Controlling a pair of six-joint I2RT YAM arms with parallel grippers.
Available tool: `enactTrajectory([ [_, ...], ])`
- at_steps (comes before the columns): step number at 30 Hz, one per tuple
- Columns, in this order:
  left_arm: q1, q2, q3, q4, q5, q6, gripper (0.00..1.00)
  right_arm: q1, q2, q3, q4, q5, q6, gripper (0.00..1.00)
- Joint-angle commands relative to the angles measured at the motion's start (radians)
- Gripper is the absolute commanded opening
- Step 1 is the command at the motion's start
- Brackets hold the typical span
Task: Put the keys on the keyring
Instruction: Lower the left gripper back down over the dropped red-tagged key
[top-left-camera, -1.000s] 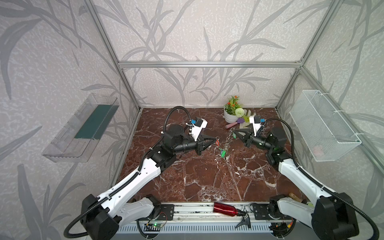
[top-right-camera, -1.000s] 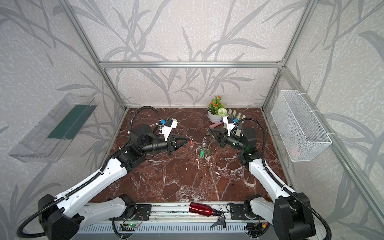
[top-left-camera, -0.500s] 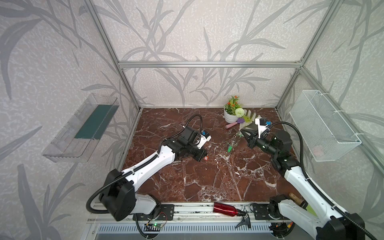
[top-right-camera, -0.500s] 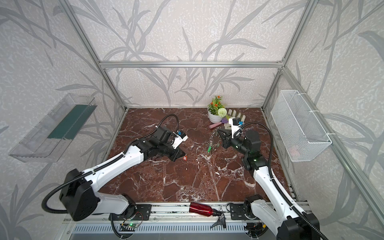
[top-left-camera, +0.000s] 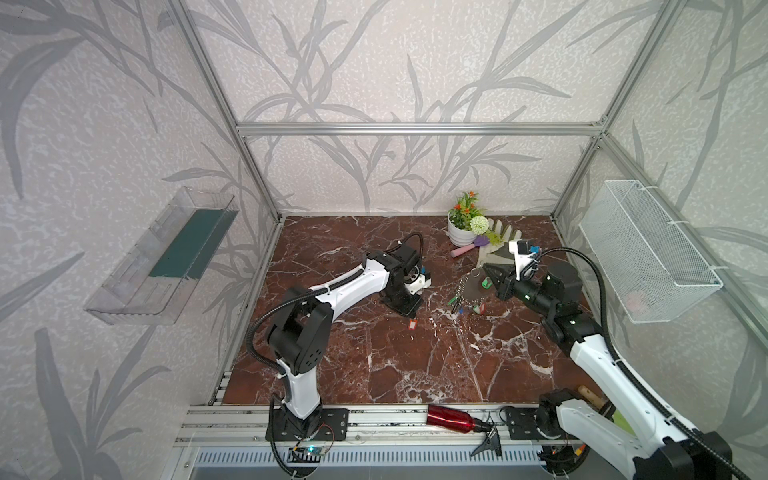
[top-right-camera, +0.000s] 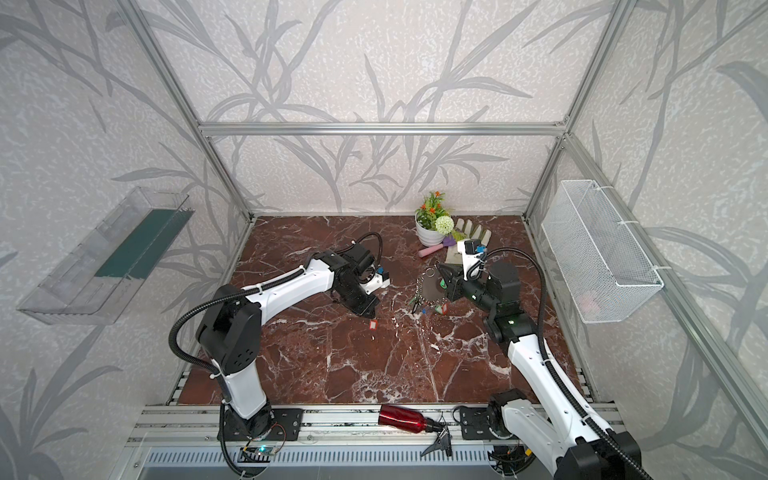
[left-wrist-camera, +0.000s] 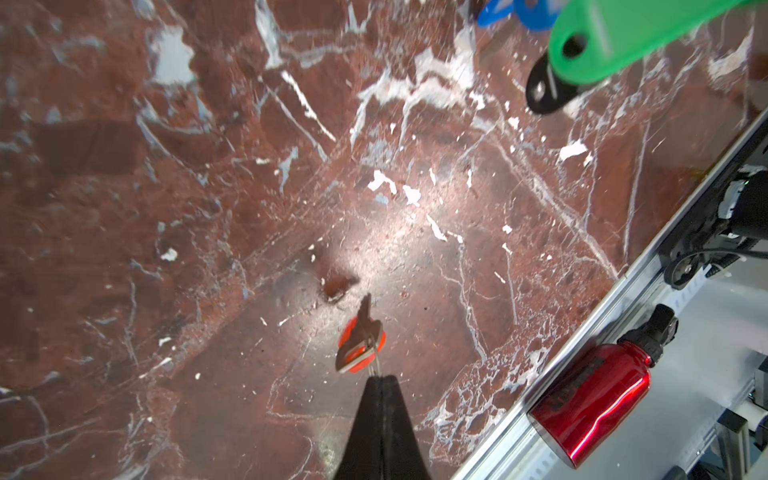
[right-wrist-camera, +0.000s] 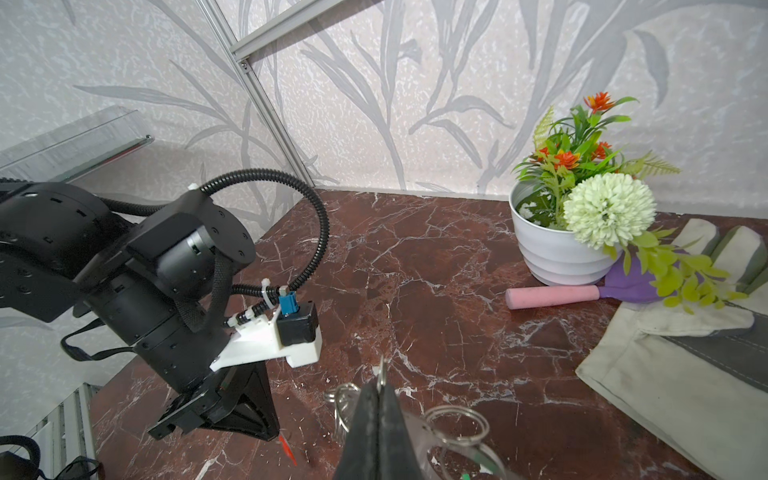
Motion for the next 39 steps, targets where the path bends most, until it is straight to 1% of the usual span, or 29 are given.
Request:
enactTrajectory([
  [1,-0.014,0.03,0.04,-0.105,-0.014,0.01,0.0,0.001,-0.016,-0.001,0.053,-0.006,-0.003,0.0],
  [6,-0.017,0.06,0.028,-0.103,-0.024,0.002,0.0,0.001,-0.022,-0.003,0.045,-0.008,-0.003,0.0],
  [9,-0.026,0.093,0.043,-0.108,-0.032,0.001,0.0,0.0,-0.029,-0.003,0.039,-0.005,-0.008,0.0],
  [15,-0.042,0.158,0.082,-0.115,-0.012,0.003,0.0,0.0,-0.024,0.0,0.035,-0.01,-0.008,0.0],
  [24,-0.045,0.207,0.101,-0.094,-0.017,-0.023,0.0,0.001,-0.022,0.0,0.031,-0.013,-0.012,0.0],
  [25,-0.046,0.205,0.099,-0.089,-0.016,-0.026,0.01,0.001,-0.022,0.0,0.032,-0.015,-0.011,0.0],
  [29,-0.045,0.185,0.094,-0.069,-0.004,-0.035,0.13,0.001,-0.017,0.004,0.035,-0.022,-0.008,0.0],
  [33,-0.045,0.146,0.08,-0.036,-0.002,-0.049,0.2,0.001,-0.012,0.009,0.041,-0.027,-0.003,0.0],
  [37,-0.045,0.088,0.046,0.015,-0.024,-0.077,0.28,0.001,-0.007,0.005,0.049,-0.032,0.009,0.0],
  [39,-0.045,0.038,0.008,0.059,-0.05,-0.093,0.3,0.001,-0.006,0.004,0.054,-0.039,0.017,0.0],
])
